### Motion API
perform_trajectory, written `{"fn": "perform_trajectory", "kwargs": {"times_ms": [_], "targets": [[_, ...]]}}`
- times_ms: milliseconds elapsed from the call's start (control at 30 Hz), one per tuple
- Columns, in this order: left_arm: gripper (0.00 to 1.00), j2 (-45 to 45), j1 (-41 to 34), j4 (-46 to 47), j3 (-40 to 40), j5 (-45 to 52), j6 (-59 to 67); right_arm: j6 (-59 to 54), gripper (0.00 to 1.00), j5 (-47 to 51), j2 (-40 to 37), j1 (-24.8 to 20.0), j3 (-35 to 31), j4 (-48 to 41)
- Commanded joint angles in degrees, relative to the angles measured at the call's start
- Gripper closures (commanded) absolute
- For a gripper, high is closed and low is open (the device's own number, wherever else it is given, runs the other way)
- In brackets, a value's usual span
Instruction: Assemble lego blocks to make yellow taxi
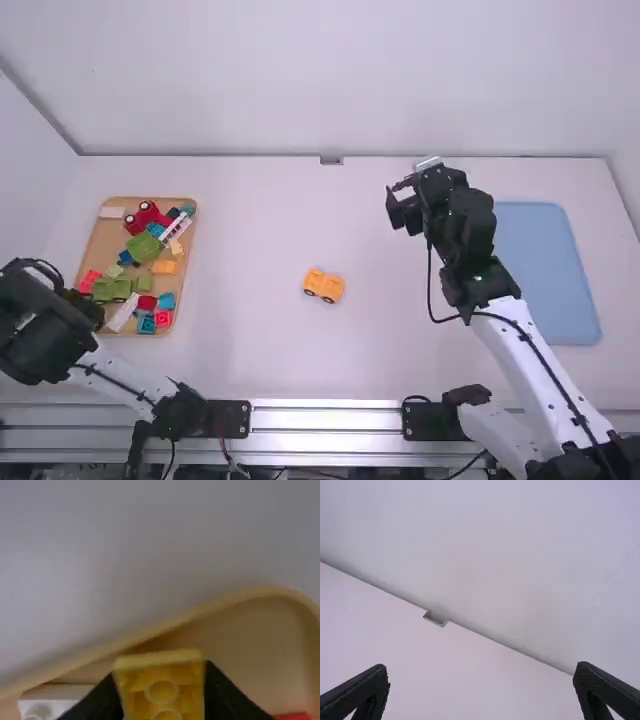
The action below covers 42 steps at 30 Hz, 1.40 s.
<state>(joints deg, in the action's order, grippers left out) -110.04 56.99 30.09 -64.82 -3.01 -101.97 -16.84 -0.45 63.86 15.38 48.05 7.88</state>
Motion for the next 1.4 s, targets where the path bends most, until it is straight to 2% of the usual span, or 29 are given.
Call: {"fn": "perform_trajectory", "kwargs": {"times_ms": [0, 167, 367, 567, 700, 833, 967, 1067, 1100, 1200, 1367], "targets": [[0.73, 0.3, -0.4, -0.1, 1.4, -0.4, -0.2, 0.5, 0.02, 0.1, 0.2, 0.1, 2.1, -0.1], [0.76, 0.3, -0.3, 2.2, -0.5, 1.2, -0.1, 0.5, 0.02, 0.1, 0.2, 0.1, 2.1, -0.3], [0.83, 1.0, -0.3, 4.5, -7.7, 8.6, 16.5, 0.5, 0.01, 0.1, 0.2, 0.4, 2.1, -0.4], [0.88, 3.3, -0.4, 8.9, -14.3, 14.8, 28.6, 0.1, 0.02, 0.1, 0.2, 3.4, 2.1, -0.2], [0.98, 4.6, -0.5, 7.4, -15.7, 21.0, 40.9, -1.7, 0.02, 0.1, 0.2, 5.1, 2.1, 0.5], [0.98, 5.8, -2.7, 3.4, -15.7, 32.3, 58.5, -0.7, 0.02, 0.1, 0.2, 6.1, 2.1, 1.4], [0.98, 6.8, -5.8, 1.9, -15.7, 41.6, 73.5, 6.9, 0.01, -0.2, 0.4, 5.9, 2.1, 2.2], [0.98, 7.6, -9.1, 1.6, -15.7, 44.6, 80.2, 9.4, 0.01, -5.4, 1.5, 4.9, 2.1, 3.5], [0.98, 8.4, -11.8, 1.6, -15.7, 44.6, 83.2, 9.4, 0.01, -11.9, 3.1, 3.3, 2.1, 5.1], [0.98, 10.2, -15.8, 2.3, -15.7, 45.8, 88.8, 11.1, 0.02, -21.6, 6.1, 1.1, 2.1, 8.4], [0.98, 15.1, -23.9, 3.2, -15.7, 60.9, 106.8, 21.8, 0.02, -39.0, 15.3, -3.7, 2.1, 18.9]]}}
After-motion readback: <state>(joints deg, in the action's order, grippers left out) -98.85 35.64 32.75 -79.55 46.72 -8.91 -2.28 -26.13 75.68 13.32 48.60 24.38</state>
